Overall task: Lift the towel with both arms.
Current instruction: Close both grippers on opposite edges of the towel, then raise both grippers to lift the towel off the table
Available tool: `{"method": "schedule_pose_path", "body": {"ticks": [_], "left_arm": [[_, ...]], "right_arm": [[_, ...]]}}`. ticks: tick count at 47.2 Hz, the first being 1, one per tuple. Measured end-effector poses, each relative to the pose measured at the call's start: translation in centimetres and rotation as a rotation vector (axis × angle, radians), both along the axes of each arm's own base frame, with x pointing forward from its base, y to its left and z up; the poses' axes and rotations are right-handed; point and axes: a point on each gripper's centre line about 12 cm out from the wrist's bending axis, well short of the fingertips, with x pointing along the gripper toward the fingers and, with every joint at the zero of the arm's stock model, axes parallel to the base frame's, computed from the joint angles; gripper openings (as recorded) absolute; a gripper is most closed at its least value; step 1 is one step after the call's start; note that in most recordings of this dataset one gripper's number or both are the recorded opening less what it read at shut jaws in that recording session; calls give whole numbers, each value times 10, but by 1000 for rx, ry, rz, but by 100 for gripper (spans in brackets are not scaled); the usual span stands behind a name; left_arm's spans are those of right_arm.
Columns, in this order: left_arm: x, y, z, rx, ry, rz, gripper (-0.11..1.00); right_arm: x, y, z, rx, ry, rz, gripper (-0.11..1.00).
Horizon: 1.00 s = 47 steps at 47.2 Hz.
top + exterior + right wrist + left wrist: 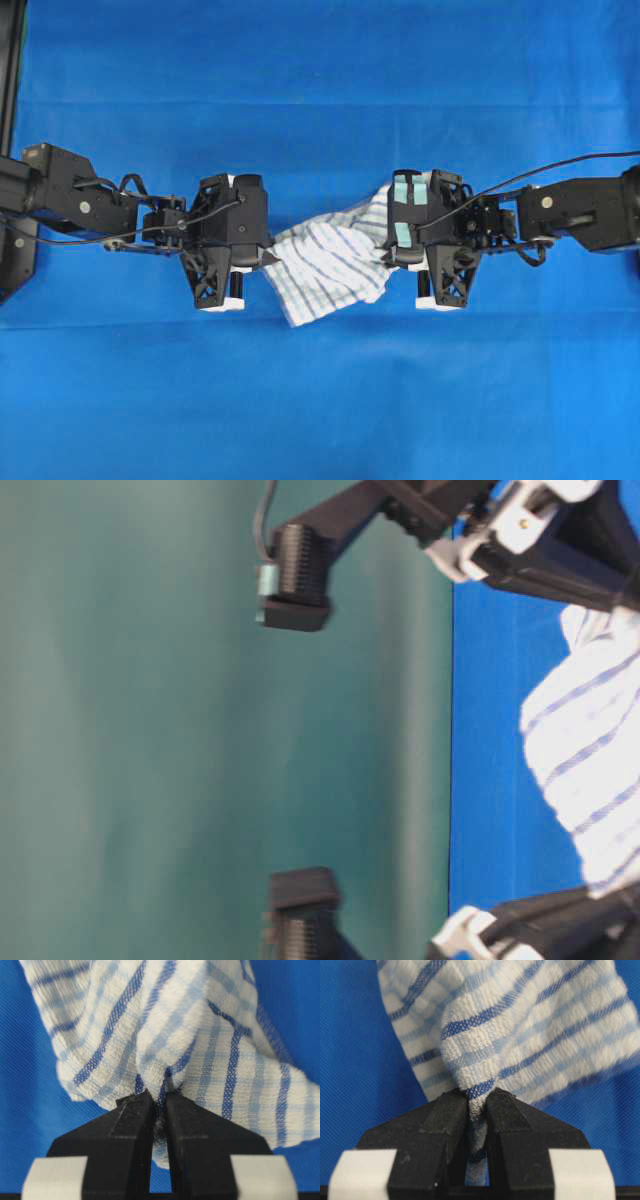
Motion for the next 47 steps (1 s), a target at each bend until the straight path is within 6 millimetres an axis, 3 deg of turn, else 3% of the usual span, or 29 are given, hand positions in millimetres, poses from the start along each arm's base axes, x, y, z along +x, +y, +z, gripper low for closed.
{"method": "schedule_pose_path", "body": {"ticks": [14,47], "left_arm": [[1,-1,67,-3,-83,-4,4],[-37,18,251,9,-342,38,4]], "right_arm": [[1,1,71,3,-100,2,9],[-19,-21,259,-65,-349,-34,9]]}}
